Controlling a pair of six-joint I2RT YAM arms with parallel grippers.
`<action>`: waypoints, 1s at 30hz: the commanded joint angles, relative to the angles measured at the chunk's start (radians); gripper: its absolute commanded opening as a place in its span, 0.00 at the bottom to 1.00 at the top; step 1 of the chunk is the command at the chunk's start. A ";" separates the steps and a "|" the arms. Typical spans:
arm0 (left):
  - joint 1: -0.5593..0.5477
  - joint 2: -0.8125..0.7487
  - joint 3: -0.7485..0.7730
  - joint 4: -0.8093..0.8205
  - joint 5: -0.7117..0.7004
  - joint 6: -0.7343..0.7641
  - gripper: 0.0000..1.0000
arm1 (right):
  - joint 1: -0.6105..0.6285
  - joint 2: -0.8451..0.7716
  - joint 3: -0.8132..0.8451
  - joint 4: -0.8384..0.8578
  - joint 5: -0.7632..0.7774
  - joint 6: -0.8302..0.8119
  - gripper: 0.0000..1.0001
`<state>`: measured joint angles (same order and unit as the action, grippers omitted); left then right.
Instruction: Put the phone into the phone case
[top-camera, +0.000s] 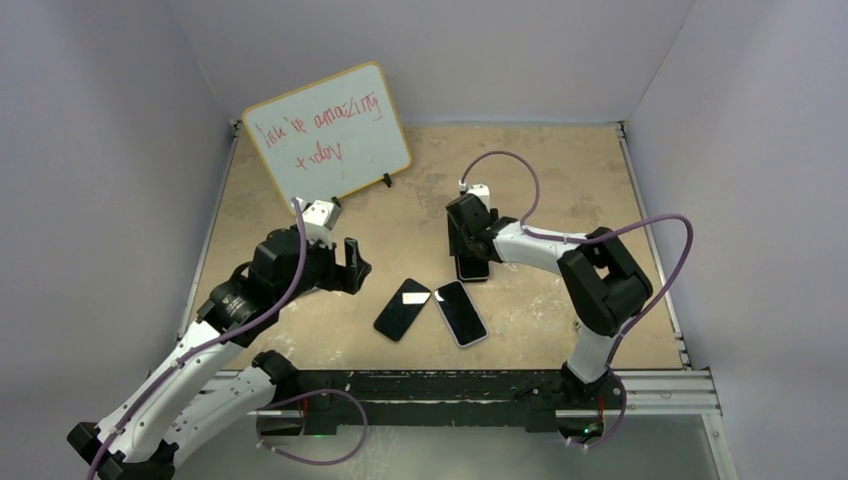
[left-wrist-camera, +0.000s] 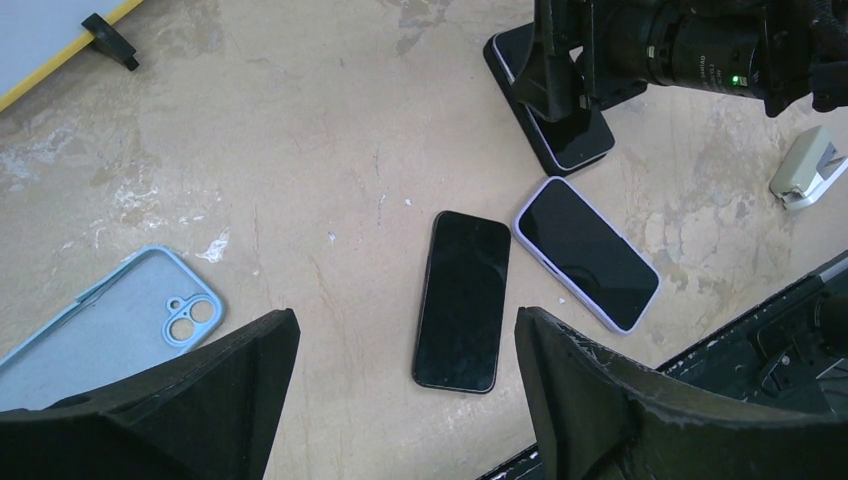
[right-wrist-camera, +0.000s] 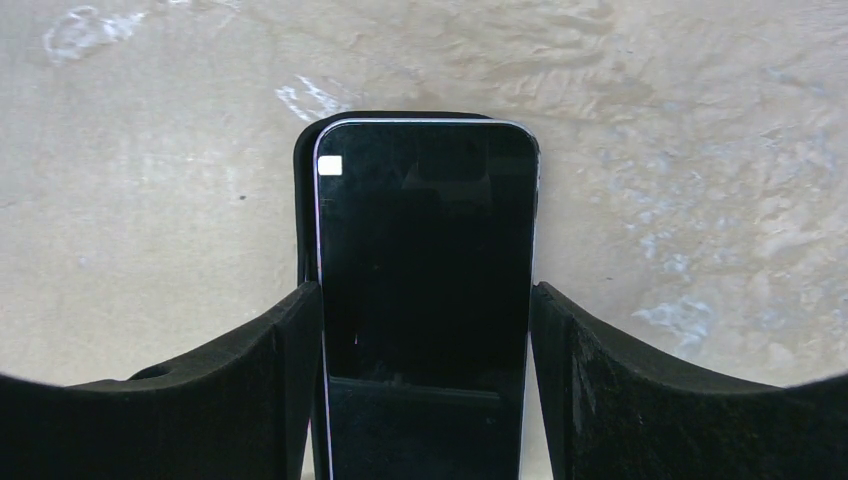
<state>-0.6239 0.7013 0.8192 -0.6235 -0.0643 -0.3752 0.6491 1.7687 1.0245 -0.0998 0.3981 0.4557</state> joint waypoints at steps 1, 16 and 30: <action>0.003 0.010 0.001 0.020 0.002 -0.012 0.83 | 0.038 0.010 0.078 0.000 -0.134 0.098 0.70; 0.004 0.218 -0.027 0.203 0.186 -0.105 0.79 | -0.056 -0.170 0.004 -0.101 -0.229 0.023 0.82; 0.004 0.640 -0.098 0.714 0.290 -0.305 0.58 | -0.253 -0.205 -0.161 0.086 -0.564 0.012 0.55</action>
<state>-0.6239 1.2770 0.7357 -0.1383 0.2070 -0.5938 0.4152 1.5764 0.8898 -0.1135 -0.0364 0.4667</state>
